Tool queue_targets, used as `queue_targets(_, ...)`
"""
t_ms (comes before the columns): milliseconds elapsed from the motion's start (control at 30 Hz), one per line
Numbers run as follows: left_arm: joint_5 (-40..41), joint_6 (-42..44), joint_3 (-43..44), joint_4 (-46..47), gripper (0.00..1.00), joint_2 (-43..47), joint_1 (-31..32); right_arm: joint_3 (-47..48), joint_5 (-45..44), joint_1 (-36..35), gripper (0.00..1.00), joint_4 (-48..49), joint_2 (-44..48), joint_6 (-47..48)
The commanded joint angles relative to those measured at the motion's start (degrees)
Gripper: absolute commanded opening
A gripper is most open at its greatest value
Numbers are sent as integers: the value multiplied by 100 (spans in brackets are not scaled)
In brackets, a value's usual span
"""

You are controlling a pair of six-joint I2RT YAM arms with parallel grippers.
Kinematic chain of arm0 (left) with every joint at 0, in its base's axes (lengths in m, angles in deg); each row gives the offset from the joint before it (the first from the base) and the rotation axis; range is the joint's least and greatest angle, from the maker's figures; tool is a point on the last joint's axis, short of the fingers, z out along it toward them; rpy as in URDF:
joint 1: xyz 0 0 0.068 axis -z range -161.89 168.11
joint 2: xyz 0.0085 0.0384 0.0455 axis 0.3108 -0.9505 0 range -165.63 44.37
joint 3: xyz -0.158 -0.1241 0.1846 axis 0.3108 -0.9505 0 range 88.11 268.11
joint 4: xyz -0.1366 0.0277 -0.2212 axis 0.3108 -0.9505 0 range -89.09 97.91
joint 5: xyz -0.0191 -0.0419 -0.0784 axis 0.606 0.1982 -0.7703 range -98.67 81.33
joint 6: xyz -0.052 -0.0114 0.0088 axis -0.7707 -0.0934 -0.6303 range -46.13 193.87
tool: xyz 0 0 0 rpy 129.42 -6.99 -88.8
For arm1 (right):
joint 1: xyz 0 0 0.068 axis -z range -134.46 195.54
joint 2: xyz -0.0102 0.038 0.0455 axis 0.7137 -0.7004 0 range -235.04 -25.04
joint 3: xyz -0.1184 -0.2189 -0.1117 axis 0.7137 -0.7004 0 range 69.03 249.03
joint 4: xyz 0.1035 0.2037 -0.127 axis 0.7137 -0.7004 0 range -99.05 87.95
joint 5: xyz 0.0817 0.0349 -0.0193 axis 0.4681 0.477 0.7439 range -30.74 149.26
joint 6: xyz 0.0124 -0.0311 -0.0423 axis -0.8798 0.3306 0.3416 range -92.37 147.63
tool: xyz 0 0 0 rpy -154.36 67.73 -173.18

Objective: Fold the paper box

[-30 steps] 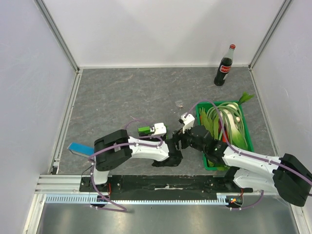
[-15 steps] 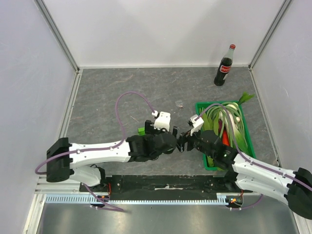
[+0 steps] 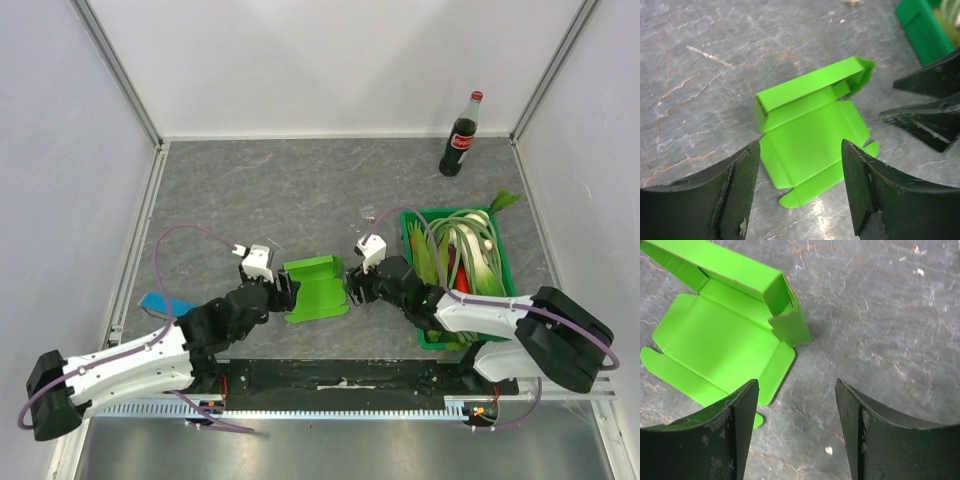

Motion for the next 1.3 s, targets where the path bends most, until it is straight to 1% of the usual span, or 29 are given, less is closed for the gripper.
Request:
queue_targets(0,-44,-202,-320,446,70,-358,-193,407,-5,47,70,746,-270,424)
queue_targets(67,106,-106,-435,797,66,-702,-202,398,-75,108,70,773,-280,424)
queue_targets(100,255,-70,-452,1129,64,-1043,-202,372,3,213,70,799,-297,407)
queue_targets(233,581,-88,-461,1677,61,-1782,-298,389,91,345,70,817,-324,450)
queue_targets(300,703,-114,-479,1939,58,-1968,-386,389,118,407,68,808,-359,564)
queue_targets(367,591,-26,-540,2195,55,-2171,-508,389,284,495,68,808,-411,617)
queue_targets(467,652,106,-584,2564,54,-2460,-605,442,731,662,67,843,-578,837)
queue_targets(500,625,123,-593,2670,55,-2531,-641,503,733,714,66,826,-622,916)
queue_targets(567,608,369,-646,3109,54,-2768,-667,539,1022,750,66,904,-762,1127)
queue_targets(667,774,597,-620,3487,53,-3128,-667,644,1224,768,66,1080,-1034,1399)
queue_targets(733,836,712,-602,3593,52,-3278,-667,846,1322,776,67,1045,-1193,1557)
queue_targets(800,889,809,-628,3927,50,-3489,-667,1021,1462,776,67,1019,-1404,1768)
queue_targets(867,932,853,-629,4120,47,-3604,-667,1127,1655,776,67,975,-1571,1978)
queue_targets(900,950,853,-637,4165,45,-3691,-667,1223,1752,776,65,879,-1624,2015)
queue_targets(967,1011,932,-646,4374,39,-3788,-676,1207,1805,776,64,957,-1660,1998)
queue_targets(1067,1222,1029,-620,4508,33,-4043,-667,1154,1867,776,58,1001,-1703,2006)
queue_targets(1100,1275,1029,-602,4569,31,-4105,-676,1154,1893,785,54,1010,-1712,2006)
queue_targets(1167,1346,1029,-541,4595,28,-4254,-667,1137,1937,776,52,1054,-1730,1980)
queue_targets(1200,1346,1020,-523,4596,27,-4281,-667,1128,1929,776,49,1089,-1739,1963)
queue_targets(1233,1346,1003,-479,4578,23,-4324,-667,1136,1920,776,46,1098,-1747,1954)
queue_targets(1267,1389,968,-453,4535,22,-4334,-667,1145,1955,785,44,1115,-1748,1927)
